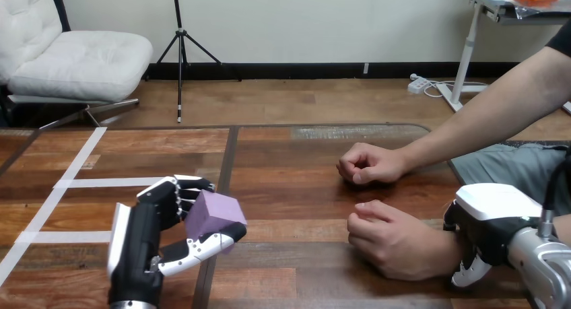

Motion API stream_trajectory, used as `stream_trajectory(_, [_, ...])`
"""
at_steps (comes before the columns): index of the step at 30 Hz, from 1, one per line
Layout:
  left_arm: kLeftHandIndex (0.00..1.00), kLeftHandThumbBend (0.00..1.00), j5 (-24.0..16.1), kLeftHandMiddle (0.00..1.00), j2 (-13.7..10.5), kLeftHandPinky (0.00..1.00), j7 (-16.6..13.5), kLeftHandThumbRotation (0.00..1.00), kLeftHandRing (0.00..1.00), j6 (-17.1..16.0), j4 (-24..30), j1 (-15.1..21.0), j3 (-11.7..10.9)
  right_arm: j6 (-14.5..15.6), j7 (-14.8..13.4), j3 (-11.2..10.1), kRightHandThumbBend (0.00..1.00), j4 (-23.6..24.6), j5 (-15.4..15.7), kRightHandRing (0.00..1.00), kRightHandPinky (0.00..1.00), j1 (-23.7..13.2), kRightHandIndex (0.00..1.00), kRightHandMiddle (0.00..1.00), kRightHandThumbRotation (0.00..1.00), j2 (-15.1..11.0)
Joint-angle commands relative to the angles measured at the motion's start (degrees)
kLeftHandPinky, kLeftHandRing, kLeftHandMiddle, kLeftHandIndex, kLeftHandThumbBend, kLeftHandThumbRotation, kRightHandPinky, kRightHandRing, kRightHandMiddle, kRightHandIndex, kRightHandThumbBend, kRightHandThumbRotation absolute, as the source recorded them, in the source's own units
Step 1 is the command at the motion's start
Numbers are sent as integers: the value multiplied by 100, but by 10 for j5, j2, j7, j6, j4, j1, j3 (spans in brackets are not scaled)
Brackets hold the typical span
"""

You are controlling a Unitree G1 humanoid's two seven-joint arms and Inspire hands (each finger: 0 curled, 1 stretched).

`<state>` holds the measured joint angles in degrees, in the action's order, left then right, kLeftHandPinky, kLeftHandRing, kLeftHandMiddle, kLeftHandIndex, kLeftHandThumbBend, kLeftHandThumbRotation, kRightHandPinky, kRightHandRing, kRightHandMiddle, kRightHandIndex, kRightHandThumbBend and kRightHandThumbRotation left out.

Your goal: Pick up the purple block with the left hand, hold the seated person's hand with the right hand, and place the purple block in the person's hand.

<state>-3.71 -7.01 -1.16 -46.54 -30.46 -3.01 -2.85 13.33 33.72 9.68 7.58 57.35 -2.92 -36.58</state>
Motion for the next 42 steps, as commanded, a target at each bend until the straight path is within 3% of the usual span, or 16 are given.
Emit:
stream_trajectory(1, [46,75,10,45,11,33,9,0,39,3,43,22,10,-6,-17,-25,76,52,-12,44,35,-15,51,51,0,-17])
stream_trajectory(16, [46,77,26,45,32,33,42,0,39,21,66,23,29,-2,-7,-40,79,122,-15,43,34,-21,50,50,0,-12])
stream_trajectory(25, [46,77,16,45,43,32,41,0,38,23,73,25,34,-13,-5,-41,81,158,-12,39,30,-27,49,47,0,-18])
stream_trajectory(42, [45,77,6,45,48,31,34,0,38,27,77,25,36,-9,31,-39,81,203,-6,29,21,-49,48,39,0,-10])
